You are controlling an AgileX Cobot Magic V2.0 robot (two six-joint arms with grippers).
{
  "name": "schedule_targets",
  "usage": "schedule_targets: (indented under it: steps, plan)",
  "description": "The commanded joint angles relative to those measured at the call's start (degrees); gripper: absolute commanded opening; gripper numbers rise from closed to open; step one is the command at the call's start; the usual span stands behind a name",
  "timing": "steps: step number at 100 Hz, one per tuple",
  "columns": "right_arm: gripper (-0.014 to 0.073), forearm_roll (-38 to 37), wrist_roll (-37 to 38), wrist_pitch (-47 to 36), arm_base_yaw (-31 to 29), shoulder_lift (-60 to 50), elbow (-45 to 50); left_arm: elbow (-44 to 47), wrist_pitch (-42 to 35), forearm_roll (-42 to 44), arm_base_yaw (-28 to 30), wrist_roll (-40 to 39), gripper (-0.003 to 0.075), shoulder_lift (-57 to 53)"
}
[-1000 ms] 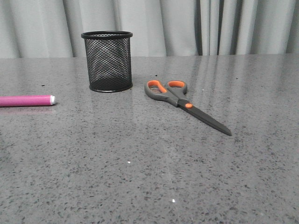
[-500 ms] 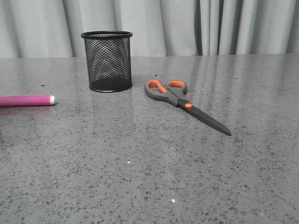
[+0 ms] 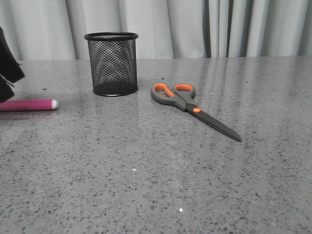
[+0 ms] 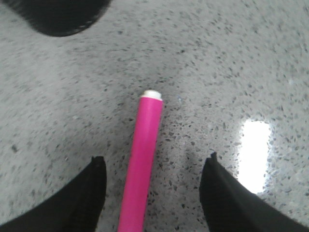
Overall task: Put pen and scissors into bin
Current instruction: 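Lower the left gripper onto the pink marker and close on it, then lift the pink marker with the left gripper over the mesh cup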
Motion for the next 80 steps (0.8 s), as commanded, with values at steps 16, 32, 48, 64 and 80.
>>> schedule_targets:
  steps: [16, 32, 48, 64, 80]
  plan:
    - [0.0393, 0.3, -1.6, -4.0, 0.2, 0.3, -2.1, -4.0, -0.6, -2.8, -0.1, 2.9, 0.0387, 2.6]
    - [0.0393, 0.3, -1.7, -4.0, 0.2, 0.3, -2.1, -4.2, -1.3, -2.8, -0.1, 2.9, 0.0386, 4.5]
    - [0.0393, 0.3, -1.7, -4.0, 0.2, 0.3, -2.1, -4.2, -0.9, -2.8, -0.1, 2.9, 0.0252, 4.8]
    - [0.0393, 0.3, -1.7, -4.0, 0.2, 0.3, -2.1, -4.2, 0.5, -2.8, -0.1, 2.3, 0.0003, 4.8]
    - [0.0393, 0.3, -1.7, -4.0, 0.2, 0.3, -2.1, -5.3, 1.4, -4.2, -0.1, 1.3, -0.0019, 4.3]
